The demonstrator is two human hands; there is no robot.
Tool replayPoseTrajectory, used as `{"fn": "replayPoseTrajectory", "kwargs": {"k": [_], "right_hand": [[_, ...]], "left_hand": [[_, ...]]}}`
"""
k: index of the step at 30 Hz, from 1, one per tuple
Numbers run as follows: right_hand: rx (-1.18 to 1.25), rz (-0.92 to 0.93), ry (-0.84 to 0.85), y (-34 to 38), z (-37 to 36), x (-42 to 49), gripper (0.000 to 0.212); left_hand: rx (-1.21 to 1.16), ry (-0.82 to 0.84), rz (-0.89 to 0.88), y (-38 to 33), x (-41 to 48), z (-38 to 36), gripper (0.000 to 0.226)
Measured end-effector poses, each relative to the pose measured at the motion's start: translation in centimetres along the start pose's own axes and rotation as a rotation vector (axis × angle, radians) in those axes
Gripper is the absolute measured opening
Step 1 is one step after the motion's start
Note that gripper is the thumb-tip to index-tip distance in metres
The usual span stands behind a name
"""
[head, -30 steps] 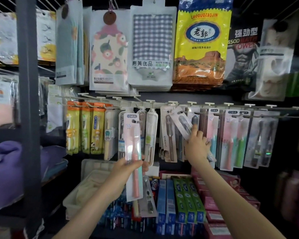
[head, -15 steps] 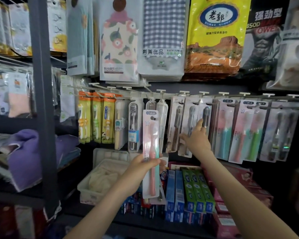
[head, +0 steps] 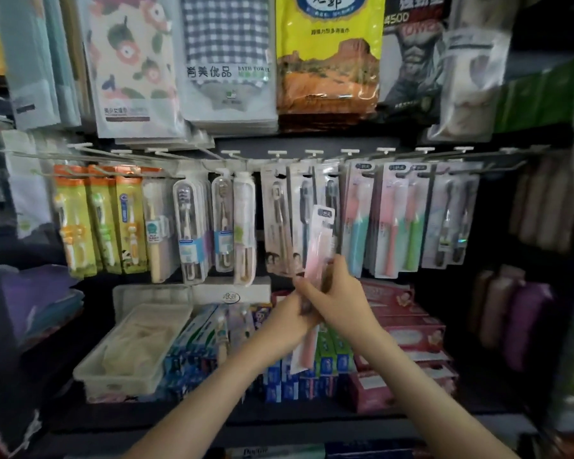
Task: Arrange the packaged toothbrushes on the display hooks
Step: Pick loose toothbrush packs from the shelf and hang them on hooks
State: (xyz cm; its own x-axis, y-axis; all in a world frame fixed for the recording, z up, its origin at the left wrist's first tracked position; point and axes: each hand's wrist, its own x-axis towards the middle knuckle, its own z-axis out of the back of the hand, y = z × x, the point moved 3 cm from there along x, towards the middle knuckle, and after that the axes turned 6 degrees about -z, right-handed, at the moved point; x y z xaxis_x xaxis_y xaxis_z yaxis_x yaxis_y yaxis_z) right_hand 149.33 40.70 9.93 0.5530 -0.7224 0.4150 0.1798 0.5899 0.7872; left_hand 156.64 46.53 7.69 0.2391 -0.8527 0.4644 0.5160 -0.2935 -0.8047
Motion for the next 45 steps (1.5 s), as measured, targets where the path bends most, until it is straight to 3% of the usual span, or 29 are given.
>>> {"fn": "replayPoseTrajectory", "kwargs": {"k": [4,8,11,15,24,28,33,35,38,42,45], "right_hand": [[-0.087,-0.007,-0.125,-2.0,4.2,0.8,0.038],[-0.312,-0.003,-0.209,-4.3,9.5,3.1,0.057],[-0.47,0.007,-0.252,-5.2,12.5,5.2,0.066],[-0.632,0.03,-0.295,-5.0,14.2,7.5,0.07],[-0.637,-0.096,-0.297,-4.7,13.9,11.5,0.073],[-0.53,-0.148,-0.253,-5.4,12.6,11.1,0.081],[-0.479,0.005,-0.404,-5.5,8.6,6.7,0.089],[-0.395,0.119,-0.341,-5.4,5.4,4.3,0.083],[-0.368,0.179,-0.118,-5.6,-0.7,1.4,0.075],[-0.404,0.026,0.266,-6.3,-8.7,-0.9,0.067],[-0.334,-0.144,0.373,-6.0,-12.7,-1.8,0.059]], "left_hand": [[0.325,0.119,-0.032,0.5,1.9,-1.9,0.033],[0.671,-0.088,-0.122,0.5,4.9,-1.1,0.055],[0.95,-0.264,-0.202,0.2,7.3,0.3,0.056],[1.142,-0.351,-0.22,0.8,9.6,1.1,0.065],[1.15,-0.321,-0.154,2.5,10.0,0.0,0.067],[1.09,-0.311,-0.137,3.5,7.7,0.4,0.064],[1.042,-0.297,-0.037,5.3,2.5,1.5,0.057],[1.03,-0.257,0.047,6.3,0.1,2.2,0.052],[1.025,-0.206,0.127,8.2,-3.5,3.6,0.05],[1.067,-0.123,0.203,10.3,-7.9,5.4,0.05],[1.041,-0.121,0.206,10.6,-10.2,6.8,0.045]]}}
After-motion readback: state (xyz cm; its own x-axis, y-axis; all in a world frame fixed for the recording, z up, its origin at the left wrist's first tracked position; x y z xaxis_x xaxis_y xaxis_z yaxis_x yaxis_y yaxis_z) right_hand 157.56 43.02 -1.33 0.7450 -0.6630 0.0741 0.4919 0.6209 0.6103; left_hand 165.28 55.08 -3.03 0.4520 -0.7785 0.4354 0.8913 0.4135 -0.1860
